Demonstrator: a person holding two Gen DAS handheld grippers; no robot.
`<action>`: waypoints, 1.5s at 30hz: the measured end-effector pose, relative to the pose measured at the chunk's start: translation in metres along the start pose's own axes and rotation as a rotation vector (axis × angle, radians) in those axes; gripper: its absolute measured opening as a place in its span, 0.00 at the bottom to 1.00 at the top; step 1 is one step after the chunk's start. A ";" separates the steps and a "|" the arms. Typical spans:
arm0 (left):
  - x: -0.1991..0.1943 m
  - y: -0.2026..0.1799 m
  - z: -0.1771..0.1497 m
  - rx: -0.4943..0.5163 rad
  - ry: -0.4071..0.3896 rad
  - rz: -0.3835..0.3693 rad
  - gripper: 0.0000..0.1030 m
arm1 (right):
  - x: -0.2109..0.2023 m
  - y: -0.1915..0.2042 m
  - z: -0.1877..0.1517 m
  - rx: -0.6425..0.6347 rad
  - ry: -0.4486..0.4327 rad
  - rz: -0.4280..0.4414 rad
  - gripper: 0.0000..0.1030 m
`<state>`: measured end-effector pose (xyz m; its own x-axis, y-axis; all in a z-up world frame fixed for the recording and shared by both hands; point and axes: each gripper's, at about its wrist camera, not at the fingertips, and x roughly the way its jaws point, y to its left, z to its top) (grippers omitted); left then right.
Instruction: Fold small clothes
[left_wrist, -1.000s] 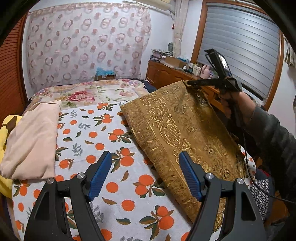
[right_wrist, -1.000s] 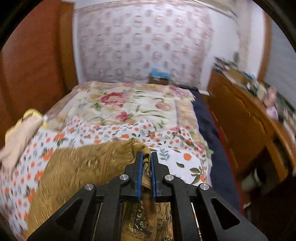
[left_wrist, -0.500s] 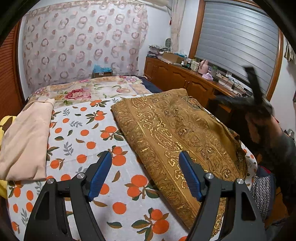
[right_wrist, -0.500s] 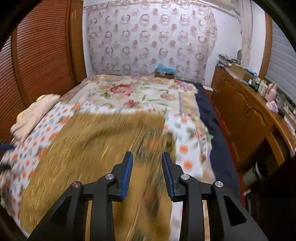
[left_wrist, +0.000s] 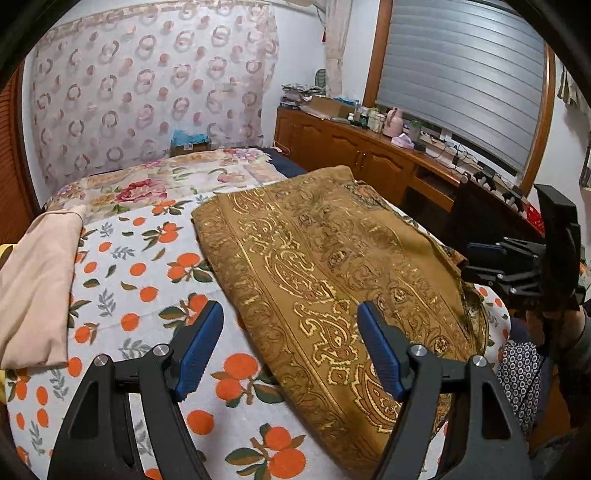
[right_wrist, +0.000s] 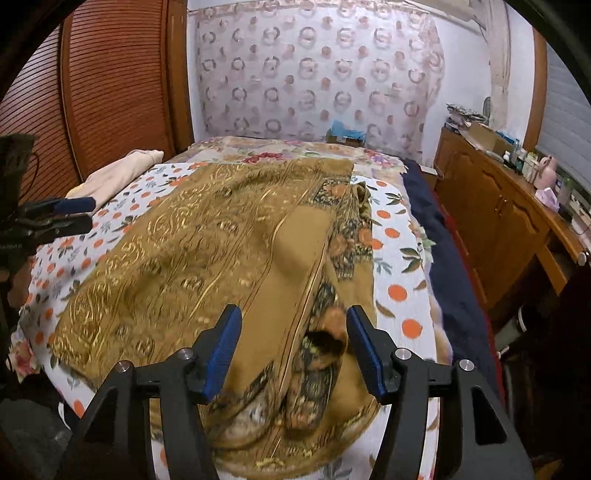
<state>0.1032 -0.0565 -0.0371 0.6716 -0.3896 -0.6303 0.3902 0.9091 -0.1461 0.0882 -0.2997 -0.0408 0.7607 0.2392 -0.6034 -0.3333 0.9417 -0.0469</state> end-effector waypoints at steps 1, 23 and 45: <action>0.001 -0.002 -0.001 0.002 0.006 -0.001 0.73 | -0.003 0.004 -0.007 0.000 0.006 0.005 0.59; 0.002 -0.008 -0.027 -0.035 0.047 -0.039 0.73 | -0.035 0.000 -0.022 -0.010 -0.062 0.002 0.06; 0.016 -0.019 -0.056 -0.063 0.148 -0.070 0.73 | -0.029 -0.018 -0.039 0.061 0.045 -0.063 0.39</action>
<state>0.0716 -0.0724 -0.0869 0.5422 -0.4306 -0.7215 0.3892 0.8897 -0.2385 0.0509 -0.3331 -0.0533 0.7528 0.1697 -0.6360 -0.2499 0.9675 -0.0376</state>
